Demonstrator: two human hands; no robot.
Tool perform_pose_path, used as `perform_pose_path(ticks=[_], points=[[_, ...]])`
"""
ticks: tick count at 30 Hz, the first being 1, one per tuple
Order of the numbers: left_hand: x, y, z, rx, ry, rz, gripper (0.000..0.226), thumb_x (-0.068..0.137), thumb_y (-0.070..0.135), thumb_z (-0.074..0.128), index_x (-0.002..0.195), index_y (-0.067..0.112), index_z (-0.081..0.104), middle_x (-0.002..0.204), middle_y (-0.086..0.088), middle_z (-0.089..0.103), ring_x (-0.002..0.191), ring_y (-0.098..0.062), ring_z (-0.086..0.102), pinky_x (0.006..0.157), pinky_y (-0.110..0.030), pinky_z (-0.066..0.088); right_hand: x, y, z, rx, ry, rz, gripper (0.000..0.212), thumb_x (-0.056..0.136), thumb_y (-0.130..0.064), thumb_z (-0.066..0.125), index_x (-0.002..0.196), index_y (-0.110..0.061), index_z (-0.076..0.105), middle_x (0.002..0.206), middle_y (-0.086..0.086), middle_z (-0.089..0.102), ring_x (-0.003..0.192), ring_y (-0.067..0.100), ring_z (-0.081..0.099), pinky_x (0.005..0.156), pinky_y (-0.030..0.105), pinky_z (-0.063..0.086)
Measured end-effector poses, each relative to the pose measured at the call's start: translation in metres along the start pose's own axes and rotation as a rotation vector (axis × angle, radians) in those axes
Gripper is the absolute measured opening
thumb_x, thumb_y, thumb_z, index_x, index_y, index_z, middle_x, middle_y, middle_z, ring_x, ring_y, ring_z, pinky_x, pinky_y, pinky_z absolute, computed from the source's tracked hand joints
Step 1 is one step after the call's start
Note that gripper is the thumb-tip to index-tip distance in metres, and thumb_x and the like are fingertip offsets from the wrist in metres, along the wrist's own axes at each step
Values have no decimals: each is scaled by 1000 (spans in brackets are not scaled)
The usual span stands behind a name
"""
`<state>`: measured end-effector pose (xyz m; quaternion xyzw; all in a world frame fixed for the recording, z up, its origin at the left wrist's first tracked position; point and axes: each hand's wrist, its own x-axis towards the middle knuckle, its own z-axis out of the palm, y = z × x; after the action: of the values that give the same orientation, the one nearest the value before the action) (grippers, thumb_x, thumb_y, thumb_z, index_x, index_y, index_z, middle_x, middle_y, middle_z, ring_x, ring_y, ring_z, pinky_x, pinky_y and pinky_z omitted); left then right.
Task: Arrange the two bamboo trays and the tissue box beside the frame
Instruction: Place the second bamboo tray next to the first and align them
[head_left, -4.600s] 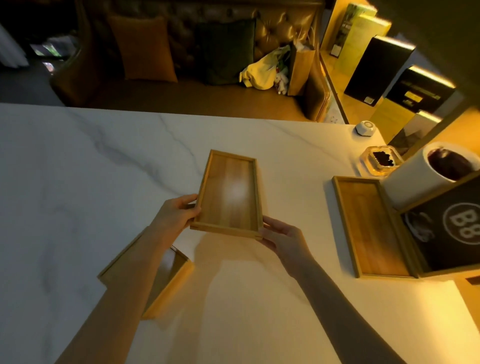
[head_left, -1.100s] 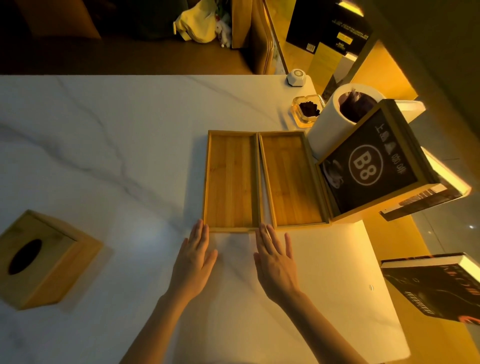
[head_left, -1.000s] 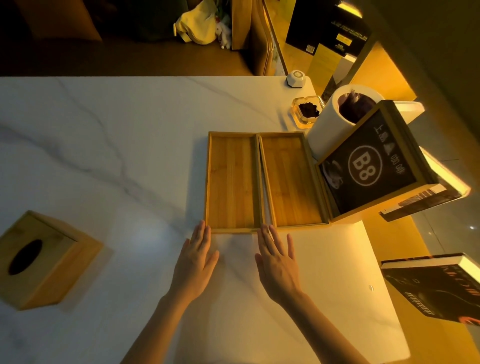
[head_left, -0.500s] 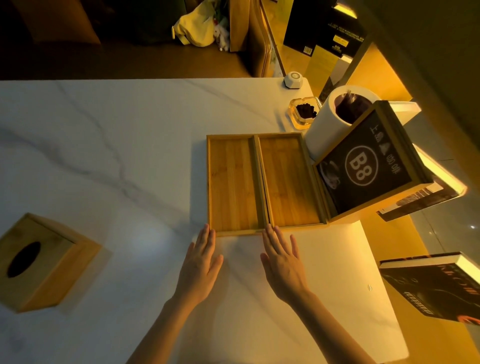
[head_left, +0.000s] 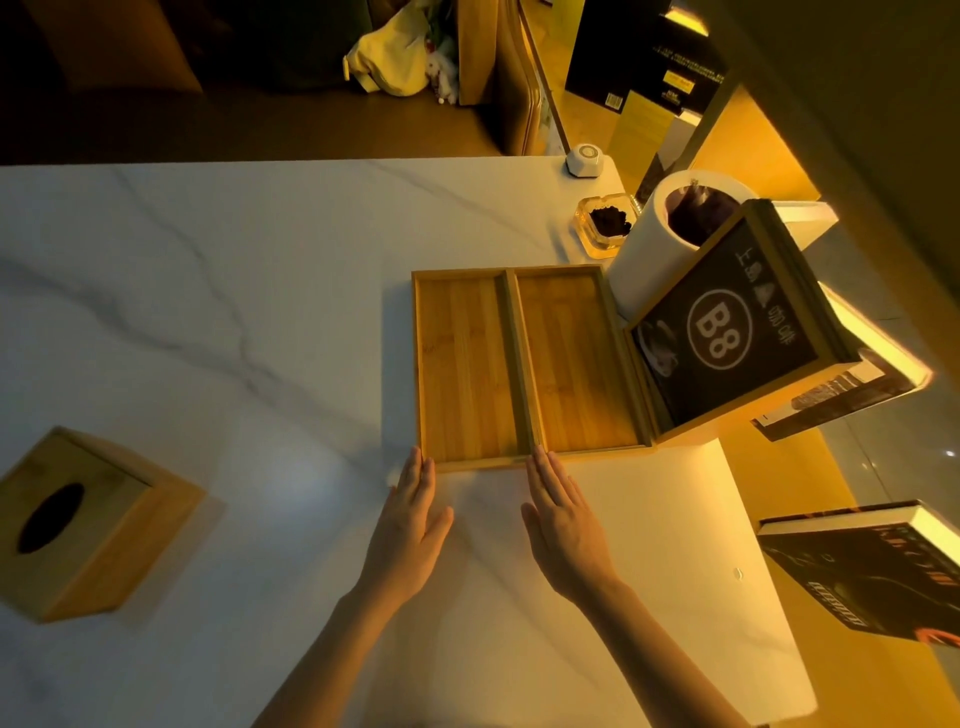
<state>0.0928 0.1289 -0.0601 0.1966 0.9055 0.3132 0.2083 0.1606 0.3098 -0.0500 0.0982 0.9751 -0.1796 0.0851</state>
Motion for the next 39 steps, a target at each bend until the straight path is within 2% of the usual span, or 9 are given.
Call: perform_pose_path(ticks=[3,7,11,14,17,22,25,31,39], points=[[0,2,-3,11,-22,-19,61,93,33,36,140,19,1,151,3,-11,141,-17,2,108,-26,13,0,-3,-2,-13,27,2,52,95,-25,35,141,-16,13,153,3,8,135,17,-8,108,29,8],[-2,13,-3,156,43,-25,57,92,30,40,140,14,15,154,-11,9,141,-25,14,113,-39,19,3,1,-9,-14,-6,-21,51,96,-30,31,142,-19,10,154,1,8,140,17,-2,111,30,6],[0,39,8,207,126,77,52,90,27,43,138,14,27,151,-10,22,139,-26,21,111,-44,24,-4,9,-14,74,23,13,51,96,-30,31,142,-22,12,154,0,12,140,14,1,113,31,7],[8,61,22,203,53,176,52,92,30,39,139,18,21,152,-4,18,140,-21,16,113,-40,23,-13,21,-11,21,46,78,53,96,-33,31,142,-22,8,154,0,6,137,13,-11,112,31,-1],[20,76,35,287,-5,250,57,91,36,37,141,21,12,154,-3,11,141,-22,11,113,-36,11,-15,35,-9,-81,38,156,56,95,-39,29,142,-23,3,149,-3,-10,133,16,-23,111,34,-9],[37,81,52,447,-70,257,67,91,45,29,138,21,-12,150,3,-14,138,-18,-12,112,-37,-4,-8,53,-12,-107,12,220,60,94,-44,26,142,-24,-4,145,-5,-19,134,18,-23,110,36,-13],[40,78,60,473,-98,259,68,91,47,27,132,21,-20,145,2,-20,134,-16,-18,111,-38,-7,-7,56,-12,-87,-4,210,61,94,-45,25,141,-24,-8,145,-5,-20,134,17,-24,109,35,-15],[42,66,63,536,-89,322,65,91,46,24,133,20,-18,147,1,-14,136,-21,-16,110,-41,-9,-7,57,-6,-43,5,215,61,93,-46,23,133,-28,-20,143,-6,-24,131,15,-28,109,34,-14],[50,64,58,516,-84,353,62,92,46,24,136,20,-10,149,0,-7,139,-21,-7,112,-41,-3,0,56,-5,-57,22,203,62,94,-44,25,138,-25,-13,147,-3,-18,134,18,-24,108,35,-15]])
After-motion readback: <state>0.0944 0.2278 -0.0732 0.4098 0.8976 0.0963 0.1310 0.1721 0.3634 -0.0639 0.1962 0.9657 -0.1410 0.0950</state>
